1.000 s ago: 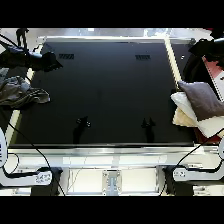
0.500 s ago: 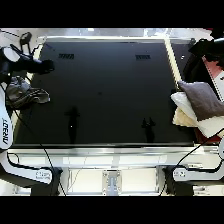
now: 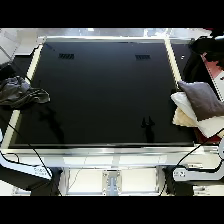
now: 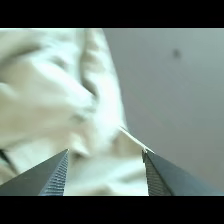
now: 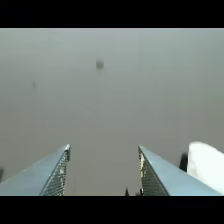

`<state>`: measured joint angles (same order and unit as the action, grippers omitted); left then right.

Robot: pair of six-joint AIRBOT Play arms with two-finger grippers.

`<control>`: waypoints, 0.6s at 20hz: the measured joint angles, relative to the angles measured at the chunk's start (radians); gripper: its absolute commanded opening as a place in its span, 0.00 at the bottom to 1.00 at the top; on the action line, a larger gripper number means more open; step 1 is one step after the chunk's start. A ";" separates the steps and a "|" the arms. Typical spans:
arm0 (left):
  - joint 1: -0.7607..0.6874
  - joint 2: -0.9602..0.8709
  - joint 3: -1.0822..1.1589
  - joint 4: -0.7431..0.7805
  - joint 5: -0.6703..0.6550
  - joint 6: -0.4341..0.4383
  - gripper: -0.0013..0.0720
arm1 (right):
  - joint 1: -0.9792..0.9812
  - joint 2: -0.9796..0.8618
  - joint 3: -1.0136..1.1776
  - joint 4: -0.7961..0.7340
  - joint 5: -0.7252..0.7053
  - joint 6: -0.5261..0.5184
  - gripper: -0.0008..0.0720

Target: Fold the shirts.

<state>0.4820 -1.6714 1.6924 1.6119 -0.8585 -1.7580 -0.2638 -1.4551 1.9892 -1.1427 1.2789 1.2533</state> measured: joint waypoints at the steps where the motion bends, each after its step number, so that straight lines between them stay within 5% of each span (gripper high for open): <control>1: 0.017 -0.018 0.000 0.001 0.024 -0.013 0.76 | 0.000 0.000 0.000 0.014 -0.017 0.005 0.67; 12: 0.107 -0.233 0.000 0.010 0.125 0.029 0.75 | 0.000 0.000 0.000 0.237 -0.065 0.112 0.68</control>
<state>0.5892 -1.9041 1.6924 1.6218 -0.7338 -1.7287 -0.2638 -1.4551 1.9892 -0.9058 1.2137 1.3655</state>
